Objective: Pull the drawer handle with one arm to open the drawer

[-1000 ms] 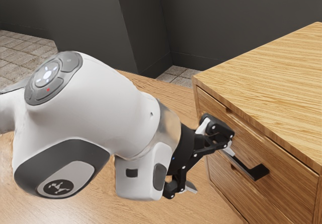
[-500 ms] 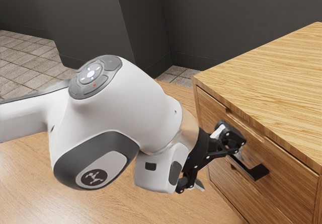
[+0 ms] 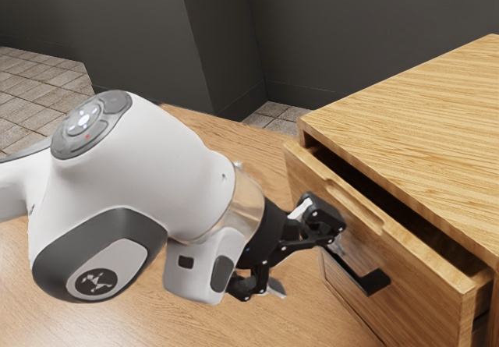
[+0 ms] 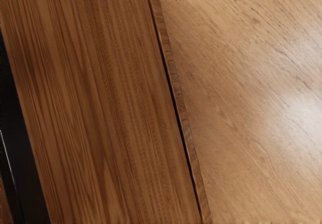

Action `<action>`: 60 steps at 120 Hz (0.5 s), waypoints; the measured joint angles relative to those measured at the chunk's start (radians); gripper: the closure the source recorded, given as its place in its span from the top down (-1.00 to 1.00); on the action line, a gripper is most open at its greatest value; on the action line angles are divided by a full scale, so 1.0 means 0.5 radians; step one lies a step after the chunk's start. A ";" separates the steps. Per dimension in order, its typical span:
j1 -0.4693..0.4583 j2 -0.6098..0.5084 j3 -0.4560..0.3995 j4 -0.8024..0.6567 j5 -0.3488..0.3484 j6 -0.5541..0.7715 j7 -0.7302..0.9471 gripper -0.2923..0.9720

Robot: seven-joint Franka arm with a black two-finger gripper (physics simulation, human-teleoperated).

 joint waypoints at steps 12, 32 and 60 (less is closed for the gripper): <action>0.000 -0.064 -0.002 -0.044 -0.001 -0.014 0.007 0.47; 0.014 -0.169 -0.002 -0.100 -0.001 -0.066 0.010 0.51; 0.033 -0.191 -0.002 -0.126 -0.001 -0.116 0.000 0.54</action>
